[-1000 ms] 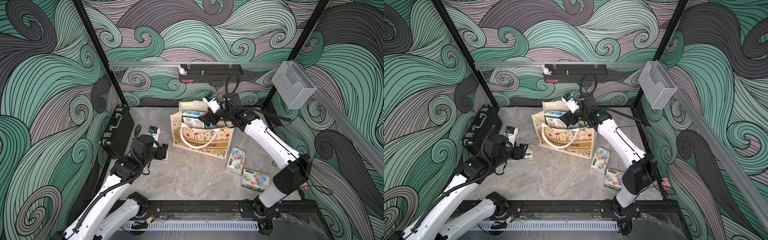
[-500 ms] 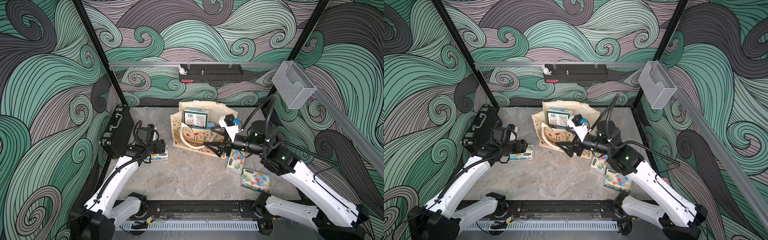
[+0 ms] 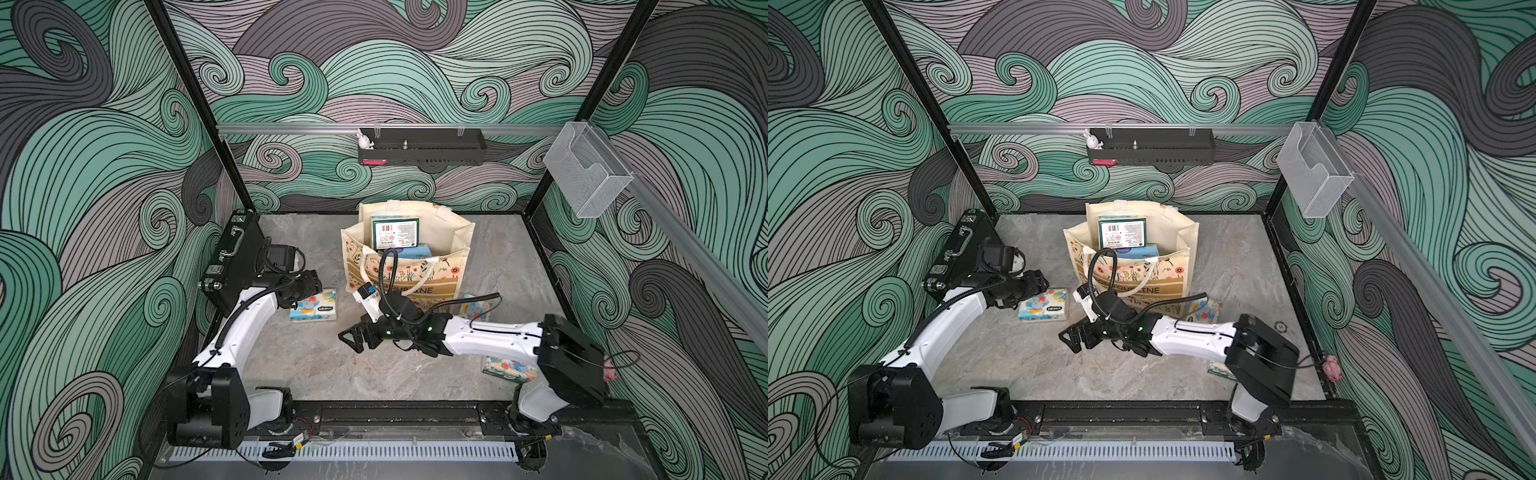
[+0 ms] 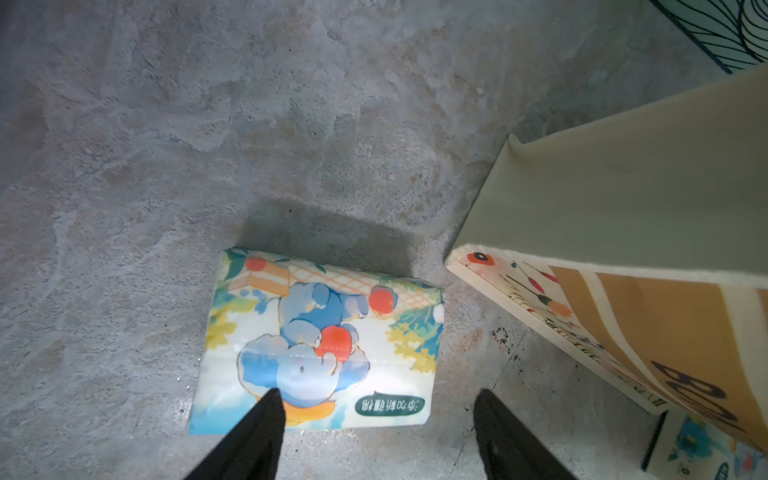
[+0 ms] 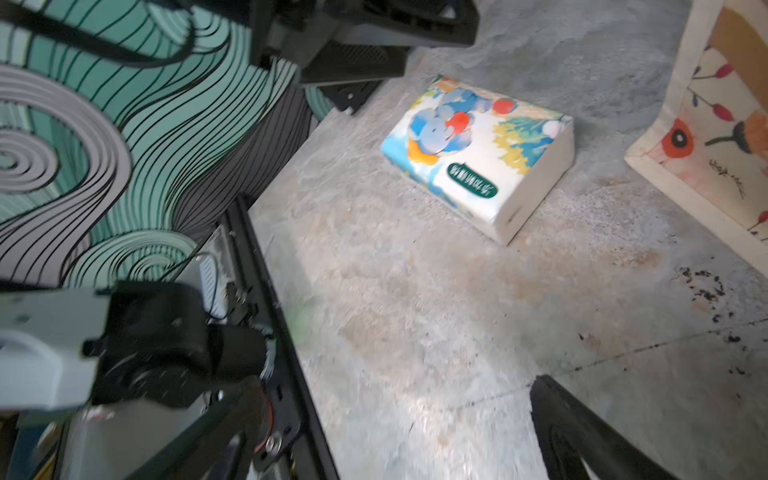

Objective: Put tissues into the canvas bag
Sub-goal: Move the pack of facial tissues to the center of the board.

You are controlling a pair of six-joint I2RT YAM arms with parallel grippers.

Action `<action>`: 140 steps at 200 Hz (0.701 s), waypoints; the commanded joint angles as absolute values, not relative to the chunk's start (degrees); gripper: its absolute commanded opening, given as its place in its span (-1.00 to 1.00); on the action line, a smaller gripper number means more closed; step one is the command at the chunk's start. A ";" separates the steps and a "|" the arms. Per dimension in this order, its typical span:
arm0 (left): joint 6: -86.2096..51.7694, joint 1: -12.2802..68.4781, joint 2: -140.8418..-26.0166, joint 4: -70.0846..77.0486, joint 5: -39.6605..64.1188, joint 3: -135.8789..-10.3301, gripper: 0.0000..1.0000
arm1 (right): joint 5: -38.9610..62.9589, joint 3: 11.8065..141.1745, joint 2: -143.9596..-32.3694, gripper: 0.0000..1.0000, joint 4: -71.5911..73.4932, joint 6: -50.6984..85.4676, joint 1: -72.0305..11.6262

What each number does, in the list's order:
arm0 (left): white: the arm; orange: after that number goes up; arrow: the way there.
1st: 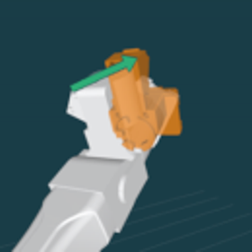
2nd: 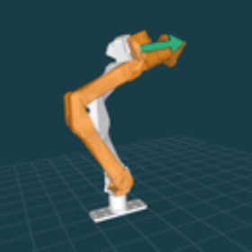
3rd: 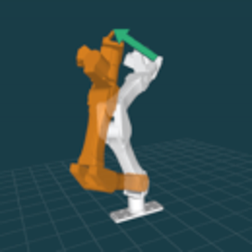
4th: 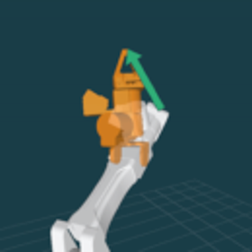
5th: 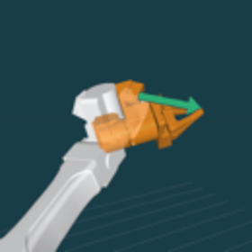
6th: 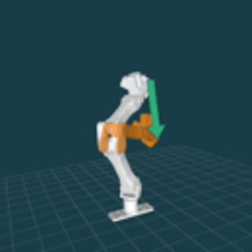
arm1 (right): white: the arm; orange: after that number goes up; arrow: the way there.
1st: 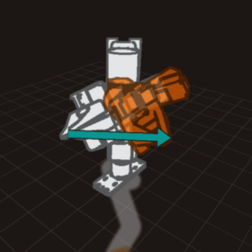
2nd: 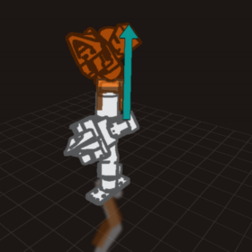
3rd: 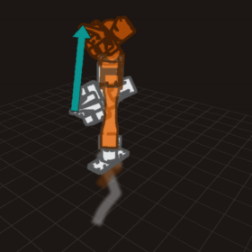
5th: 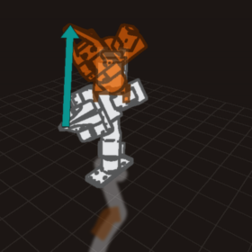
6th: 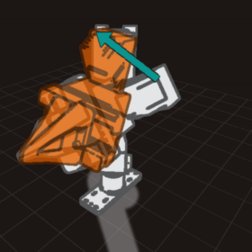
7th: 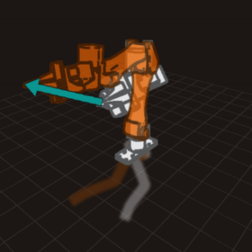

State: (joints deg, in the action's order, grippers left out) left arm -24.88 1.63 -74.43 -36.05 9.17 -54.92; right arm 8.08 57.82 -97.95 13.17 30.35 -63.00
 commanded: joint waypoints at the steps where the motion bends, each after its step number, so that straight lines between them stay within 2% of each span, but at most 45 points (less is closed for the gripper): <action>1: -26.35 -0.22 -76.85 -38.54 11.33 -58.47 0.48 | 1.96 63.71 -105.13 0.99 19.80 34.01 -62.80; 40: -27.81 -3.68 -77.25 -37.06 10.13 -56.38 0.49 | 2.35 69.18 -115.53 0.90 25.68 31.72 -61.32; 93: -27.16 -3.94 -79.90 -36.93 9.74 -56.26 0.31 | 9.63 74.35 -124.25 0.68 28.81 31.05 -59.10; 110: -27.50 -4.04 -81.05 -36.72 10.36 -55.82 0.22 | 11.12 76.06 -126.27 0.55 28.43 30.32 -58.76; 140: -27.63 -4.47 -83.53 -36.87 9.30 -55.46 0.16 | 10.83 75.81 -127.14 0.49 29.25 29.86 -58.77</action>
State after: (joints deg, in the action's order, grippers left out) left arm -26.98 -3.73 -81.45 -36.03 9.74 -55.61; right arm 9.47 75.42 -126.74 27.51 30.76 -59.13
